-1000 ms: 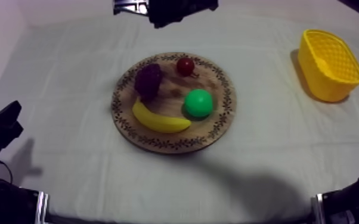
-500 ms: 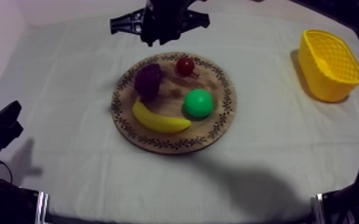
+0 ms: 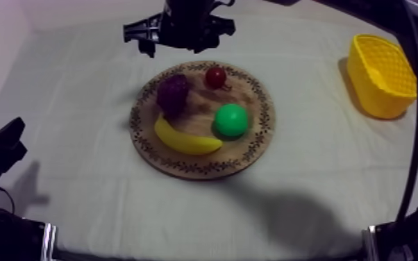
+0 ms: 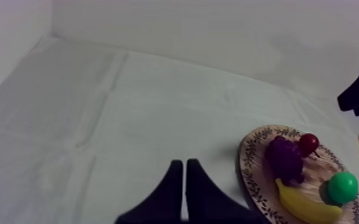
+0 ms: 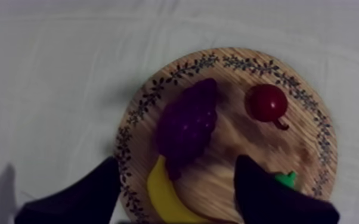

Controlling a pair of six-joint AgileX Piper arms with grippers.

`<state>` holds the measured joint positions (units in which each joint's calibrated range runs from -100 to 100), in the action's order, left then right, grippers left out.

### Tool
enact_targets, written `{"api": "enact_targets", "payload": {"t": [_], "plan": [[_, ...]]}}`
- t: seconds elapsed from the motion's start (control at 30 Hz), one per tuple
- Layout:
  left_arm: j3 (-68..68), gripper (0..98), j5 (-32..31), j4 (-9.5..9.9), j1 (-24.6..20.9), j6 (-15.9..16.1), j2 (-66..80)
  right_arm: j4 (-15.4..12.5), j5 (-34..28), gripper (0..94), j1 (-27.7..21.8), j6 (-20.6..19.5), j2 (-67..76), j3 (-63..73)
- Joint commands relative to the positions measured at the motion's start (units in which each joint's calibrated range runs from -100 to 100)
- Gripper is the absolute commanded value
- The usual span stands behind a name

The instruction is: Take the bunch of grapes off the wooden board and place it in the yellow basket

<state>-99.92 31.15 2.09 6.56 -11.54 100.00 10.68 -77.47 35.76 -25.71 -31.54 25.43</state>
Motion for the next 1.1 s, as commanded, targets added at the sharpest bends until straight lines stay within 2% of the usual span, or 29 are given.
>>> {"api": "enact_targets", "payload": {"t": [0.0, 0.53, 1.07], "plan": [[0.0, 0.1, 0.0, -0.01, 0.0, 0.0, 0.0, -0.2, 0.7, 59.5, -0.2, 0.1, -0.7, 0.3], [0.0, 0.1, 0.0, -0.01, 0.0, 0.0, 0.0, -1.9, 7.7, 60.5, -1.4, 0.1, -11.6, 4.3], [0.0, 0.1, 0.0, -0.01, 0.0, 0.0, 0.0, -3.1, 7.9, 59.3, -2.2, 0.3, -23.9, 13.4]]}}
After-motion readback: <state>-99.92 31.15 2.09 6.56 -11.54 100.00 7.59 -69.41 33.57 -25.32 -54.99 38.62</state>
